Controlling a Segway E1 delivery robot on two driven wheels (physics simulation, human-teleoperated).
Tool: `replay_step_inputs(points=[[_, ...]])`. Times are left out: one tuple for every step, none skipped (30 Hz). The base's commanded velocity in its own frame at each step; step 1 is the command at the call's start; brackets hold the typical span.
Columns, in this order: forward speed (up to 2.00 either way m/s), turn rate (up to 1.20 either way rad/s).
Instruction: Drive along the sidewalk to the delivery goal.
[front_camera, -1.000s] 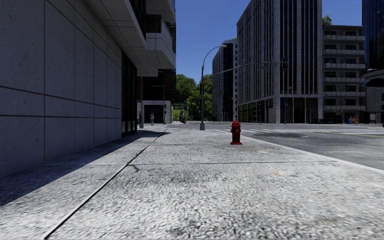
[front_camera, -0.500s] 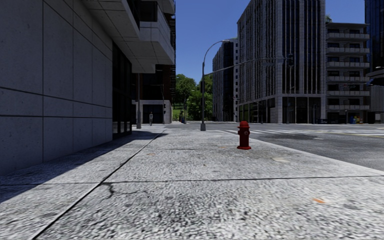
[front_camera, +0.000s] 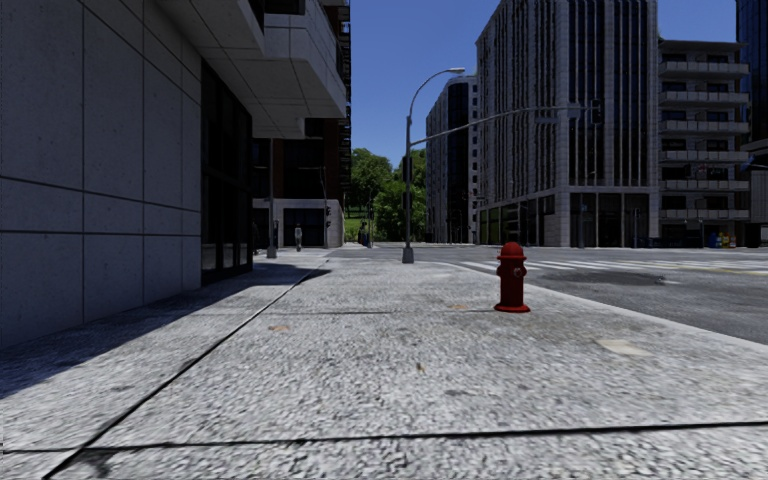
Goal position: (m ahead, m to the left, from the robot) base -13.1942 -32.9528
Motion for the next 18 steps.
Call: replay_step_inputs(points=[[1.94, 0.00], [1.94, 0.00], [1.94, 0.00], [1.94, 0.00], [1.94, 0.00], [1.94, 0.00], [1.94, 0.00], [1.94, 0.00], [1.94, 0.00], [1.94, 0.00], [1.94, 0.00], [1.94, 0.00], [1.94, 0.00], [1.94, 0.00], [1.94, 0.00], [1.94, 0.00], [1.94, 0.00], [1.94, 0.00]])
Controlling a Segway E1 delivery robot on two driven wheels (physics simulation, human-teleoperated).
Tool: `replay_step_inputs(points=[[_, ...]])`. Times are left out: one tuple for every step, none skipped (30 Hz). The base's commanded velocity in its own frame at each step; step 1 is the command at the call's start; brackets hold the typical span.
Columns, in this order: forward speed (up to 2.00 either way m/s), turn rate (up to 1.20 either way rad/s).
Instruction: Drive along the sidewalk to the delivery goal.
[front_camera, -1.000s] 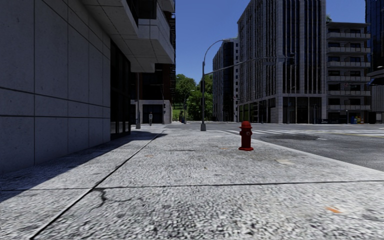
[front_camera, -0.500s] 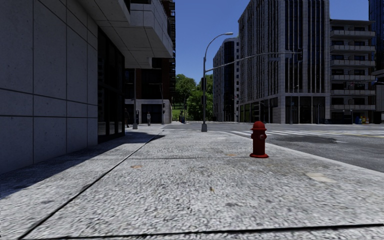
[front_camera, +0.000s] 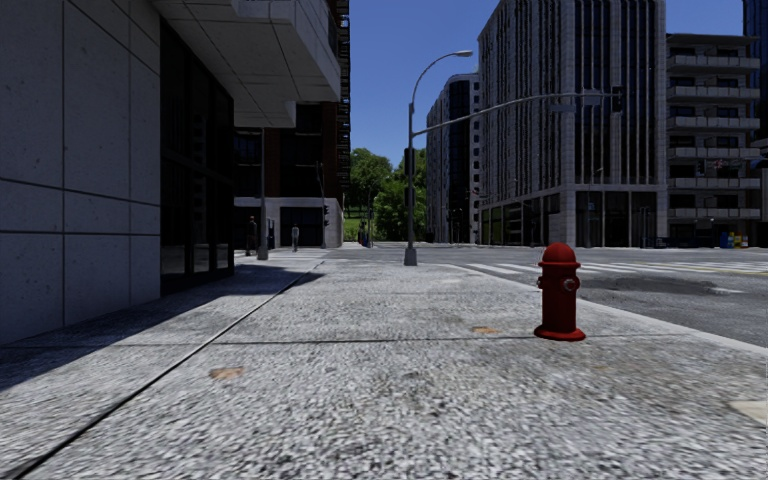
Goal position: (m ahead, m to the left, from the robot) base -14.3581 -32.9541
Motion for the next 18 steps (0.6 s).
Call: replay_step_inputs(points=[[1.94, 0.00], [1.94, 0.00], [1.94, 0.00], [1.94, 0.00], [1.94, 0.00], [1.94, 0.00], [1.94, 0.00], [1.94, 0.00], [1.94, 0.00], [1.94, 0.00], [1.94, 0.00], [1.94, 0.00], [1.94, 0.00], [1.94, 0.00], [1.94, 0.00], [1.94, 0.00], [1.94, 0.00], [1.94, 0.00]])
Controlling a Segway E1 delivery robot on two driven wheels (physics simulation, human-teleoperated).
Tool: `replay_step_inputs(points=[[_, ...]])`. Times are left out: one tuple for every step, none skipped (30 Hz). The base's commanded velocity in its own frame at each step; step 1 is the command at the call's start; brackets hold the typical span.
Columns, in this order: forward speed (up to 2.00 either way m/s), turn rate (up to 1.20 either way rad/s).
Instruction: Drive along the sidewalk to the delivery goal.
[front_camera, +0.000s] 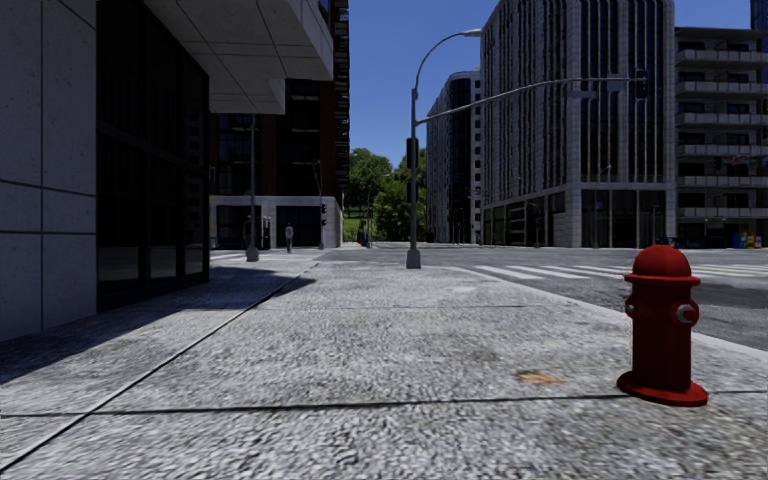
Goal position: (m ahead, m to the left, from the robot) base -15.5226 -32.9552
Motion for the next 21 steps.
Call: replay_step_inputs(points=[[1.94, 0.00], [1.94, 0.00], [1.94, 0.00], [1.94, 0.00], [1.94, 0.00], [1.94, 0.00], [1.94, 0.00], [1.94, 0.00], [1.94, 0.00], [1.94, 0.00], [1.94, 0.00], [1.94, 0.00], [1.94, 0.00], [1.94, 0.00], [1.94, 0.00], [1.94, 0.00], [1.94, 0.00], [1.94, 0.00], [1.94, 0.00], [1.94, 0.00], [1.94, 0.00]])
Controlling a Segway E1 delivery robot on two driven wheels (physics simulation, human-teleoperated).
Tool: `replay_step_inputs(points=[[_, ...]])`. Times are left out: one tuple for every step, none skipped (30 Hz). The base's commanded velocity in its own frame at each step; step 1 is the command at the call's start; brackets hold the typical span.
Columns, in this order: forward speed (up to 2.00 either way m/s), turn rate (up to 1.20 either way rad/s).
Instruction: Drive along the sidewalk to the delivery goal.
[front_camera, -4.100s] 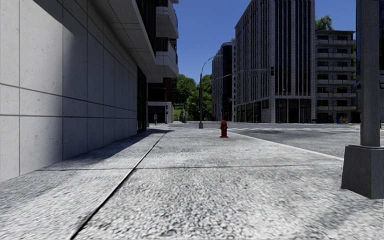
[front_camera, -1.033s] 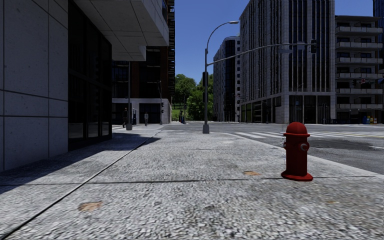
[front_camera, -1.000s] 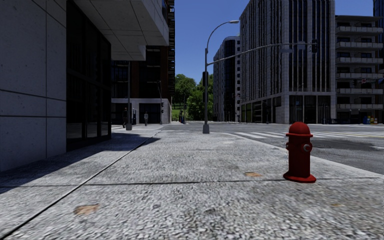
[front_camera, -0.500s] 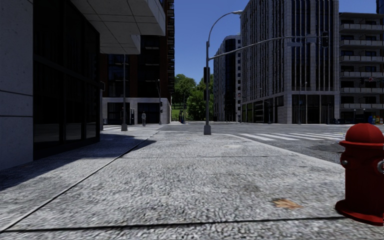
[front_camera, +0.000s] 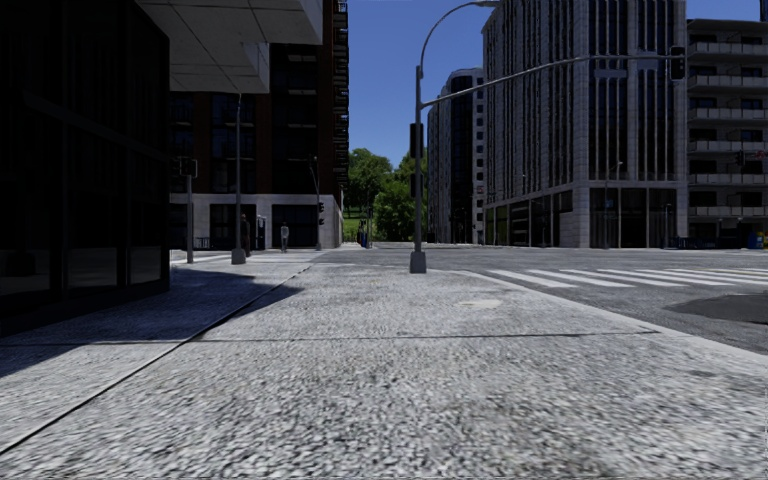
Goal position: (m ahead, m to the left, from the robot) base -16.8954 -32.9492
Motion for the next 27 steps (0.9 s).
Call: replay_step_inputs(points=[[1.94, 0.00], [1.94, 0.00], [1.94, 0.00], [1.94, 0.00], [1.94, 0.00], [1.94, 0.00], [1.94, 0.00], [1.94, 0.00], [1.94, 0.00], [1.94, 0.00], [1.94, 0.00], [1.94, 0.00], [1.94, 0.00], [1.94, 0.00], [1.94, 0.00], [1.94, 0.00], [1.94, 0.00], [1.94, 0.00], [1.94, 0.00], [1.94, 0.00], [1.94, 0.00], [1.94, 0.00], [1.94, 0.00], [1.94, 0.00], [1.94, 0.00], [1.94, 0.00], [1.94, 0.00]])
